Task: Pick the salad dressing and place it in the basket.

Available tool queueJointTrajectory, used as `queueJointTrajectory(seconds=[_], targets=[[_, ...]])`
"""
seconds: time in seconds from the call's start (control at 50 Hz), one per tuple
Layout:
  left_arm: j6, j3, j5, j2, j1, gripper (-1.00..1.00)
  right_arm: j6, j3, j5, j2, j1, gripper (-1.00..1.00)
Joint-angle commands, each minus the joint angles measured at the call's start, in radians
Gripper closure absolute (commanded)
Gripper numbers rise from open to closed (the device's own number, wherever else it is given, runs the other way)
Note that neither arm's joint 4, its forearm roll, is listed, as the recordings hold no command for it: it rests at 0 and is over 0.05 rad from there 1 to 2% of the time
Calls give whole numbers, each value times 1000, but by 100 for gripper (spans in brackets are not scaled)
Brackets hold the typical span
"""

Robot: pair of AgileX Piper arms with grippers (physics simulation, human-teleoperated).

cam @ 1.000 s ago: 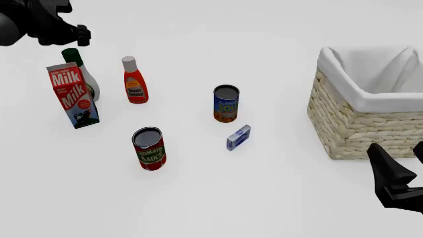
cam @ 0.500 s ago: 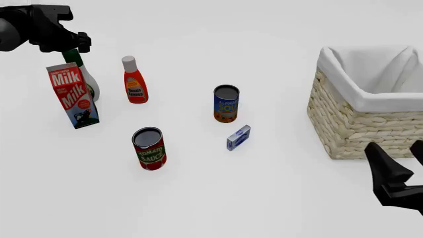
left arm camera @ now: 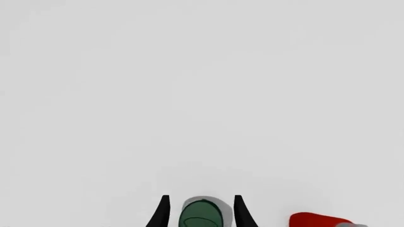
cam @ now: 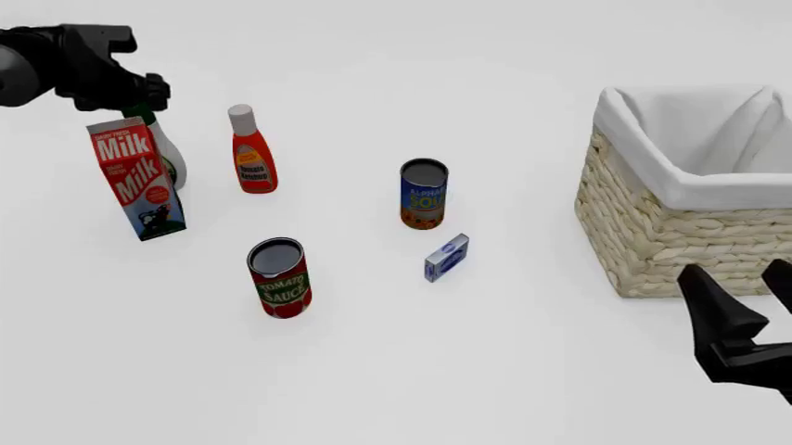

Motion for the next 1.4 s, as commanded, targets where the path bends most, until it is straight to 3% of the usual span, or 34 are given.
queueJointTrajectory(seconds=[0.02, 0.22, 0.24, 0.48, 0.9, 1.12, 1.4], targets=[[1, 26, -16, -1, 7, -100, -2, 0, -17, 16, 7, -100], [-2, 56, -32, -7, -1, -100, -2, 0, -39, 37, 11, -100], [-1, 53, -36, -8, 10, 100, -4, 0, -43, 41, 13, -100], [-18, 75, -82, -51, 27, 100, -5, 0, -49, 49, 7, -100], [-30, 98, -185, -207, 142, 100, -1, 0, 10, -10, 3, -100], [-68, -2, -121, -256, 73, 100, 0, 0, -6, 5, 3, -100], [-52, -101, -31, -324, -53, 100, 10, 0, -10, 9, 9, -100]])
